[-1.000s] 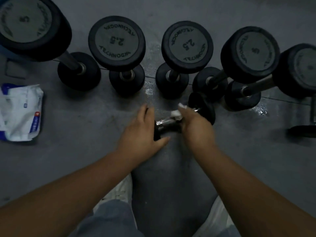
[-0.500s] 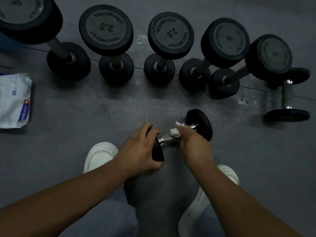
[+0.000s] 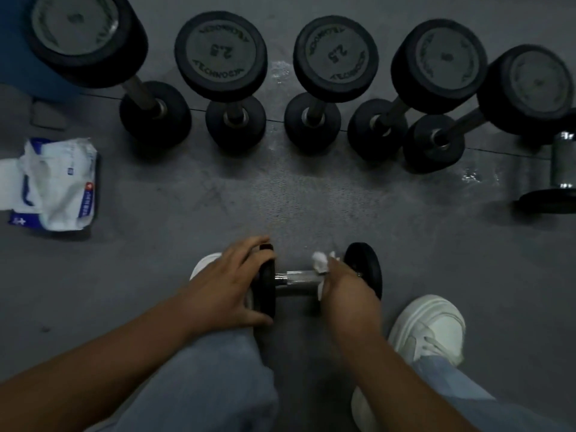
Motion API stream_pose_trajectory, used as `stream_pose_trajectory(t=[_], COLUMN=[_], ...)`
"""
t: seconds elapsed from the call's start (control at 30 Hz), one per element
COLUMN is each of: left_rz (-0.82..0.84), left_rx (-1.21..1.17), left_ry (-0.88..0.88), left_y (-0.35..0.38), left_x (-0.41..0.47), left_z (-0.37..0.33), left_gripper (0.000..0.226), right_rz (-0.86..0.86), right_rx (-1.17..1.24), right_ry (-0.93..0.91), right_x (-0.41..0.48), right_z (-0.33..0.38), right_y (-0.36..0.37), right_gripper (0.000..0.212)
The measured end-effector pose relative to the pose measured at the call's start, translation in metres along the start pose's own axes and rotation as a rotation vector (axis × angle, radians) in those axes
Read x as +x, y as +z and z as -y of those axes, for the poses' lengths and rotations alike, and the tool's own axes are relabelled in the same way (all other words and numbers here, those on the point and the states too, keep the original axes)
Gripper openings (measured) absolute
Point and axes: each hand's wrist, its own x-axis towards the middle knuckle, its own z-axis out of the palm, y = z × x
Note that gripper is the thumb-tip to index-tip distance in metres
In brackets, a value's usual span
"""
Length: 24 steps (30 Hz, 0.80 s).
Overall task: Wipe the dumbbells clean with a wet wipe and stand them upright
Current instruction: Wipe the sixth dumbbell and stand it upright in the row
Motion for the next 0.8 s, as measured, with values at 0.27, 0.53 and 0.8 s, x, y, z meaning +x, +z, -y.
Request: stream_pose_trajectory(t=[0.27, 0.53, 0.8], left_rz=[0.029, -0.240, -0.182], left_rx=[0.024, -0.050, -0.094], left_ry=[0.032, -0.085, -0.239], left_y=[0.022, -0.010, -0.064], left_x=[-0.010, 0.032, 0.124], left_z=[-0.011, -0.018, 0.022], left_gripper=[0.103, 0.079, 0.108], right_rz=[0.090, -0.162, -0.176], right_rx=[-0.179, 0.008, -0.100], right_ry=[-0.140, -0.178, -0.296], right_x=[-0.027, 0.048, 0.091], right_z=[0.013, 0.038, 0.059], right_y=[-0.001, -0.020, -0.038], right_gripper=[0.040, 0.033, 0.063])
